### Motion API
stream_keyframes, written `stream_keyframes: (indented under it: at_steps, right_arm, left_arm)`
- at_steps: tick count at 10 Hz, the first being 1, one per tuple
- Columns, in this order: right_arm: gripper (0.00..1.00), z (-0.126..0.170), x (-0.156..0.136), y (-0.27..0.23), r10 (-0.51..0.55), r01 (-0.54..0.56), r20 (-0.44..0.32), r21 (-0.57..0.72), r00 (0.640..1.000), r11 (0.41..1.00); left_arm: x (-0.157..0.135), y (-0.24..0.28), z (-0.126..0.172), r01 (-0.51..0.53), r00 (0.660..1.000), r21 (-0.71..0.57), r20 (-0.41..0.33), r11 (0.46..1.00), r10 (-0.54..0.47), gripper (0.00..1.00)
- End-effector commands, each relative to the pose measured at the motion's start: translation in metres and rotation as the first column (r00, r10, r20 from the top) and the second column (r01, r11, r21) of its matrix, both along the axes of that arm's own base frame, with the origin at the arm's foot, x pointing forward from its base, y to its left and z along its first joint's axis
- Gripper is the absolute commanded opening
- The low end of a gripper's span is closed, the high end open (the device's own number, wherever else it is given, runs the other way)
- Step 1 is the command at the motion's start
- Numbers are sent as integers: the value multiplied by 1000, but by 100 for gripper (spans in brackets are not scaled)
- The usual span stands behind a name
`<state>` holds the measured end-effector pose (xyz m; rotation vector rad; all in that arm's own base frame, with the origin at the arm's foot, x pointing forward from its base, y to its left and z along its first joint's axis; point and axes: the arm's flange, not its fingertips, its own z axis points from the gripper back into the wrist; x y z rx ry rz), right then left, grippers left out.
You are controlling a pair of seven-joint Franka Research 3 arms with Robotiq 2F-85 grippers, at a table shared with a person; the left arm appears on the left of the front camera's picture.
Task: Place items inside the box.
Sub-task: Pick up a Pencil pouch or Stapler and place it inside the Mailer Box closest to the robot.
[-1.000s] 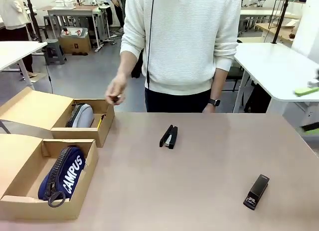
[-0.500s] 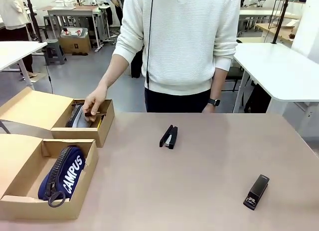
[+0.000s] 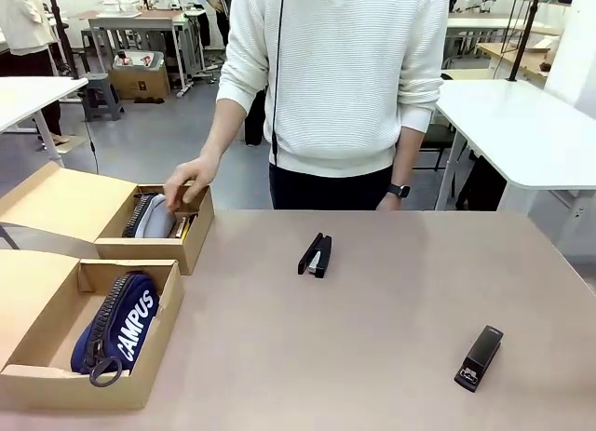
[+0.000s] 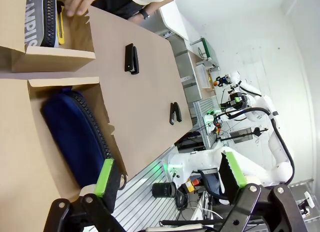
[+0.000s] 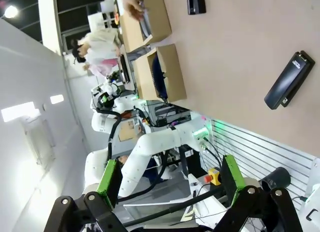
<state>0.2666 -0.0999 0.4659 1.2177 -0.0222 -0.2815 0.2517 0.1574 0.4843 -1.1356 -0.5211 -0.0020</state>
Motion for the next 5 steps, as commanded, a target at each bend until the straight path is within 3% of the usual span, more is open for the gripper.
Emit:
stream_keyframes:
  at_steps: [1, 5]
  right_arm:
    - [100, 5, -1, 0, -12, 12, -14, 22, 1000, 1000]
    - [100, 5, -1, 0, -12, 12, -14, 22, 1000, 1000]
  left_arm:
    - [0, -1, 1, -7, 1000, -11, 9, 1000, 7, 100]
    - [0, -1, 1, -7, 1000, -11, 9, 1000, 7, 100]
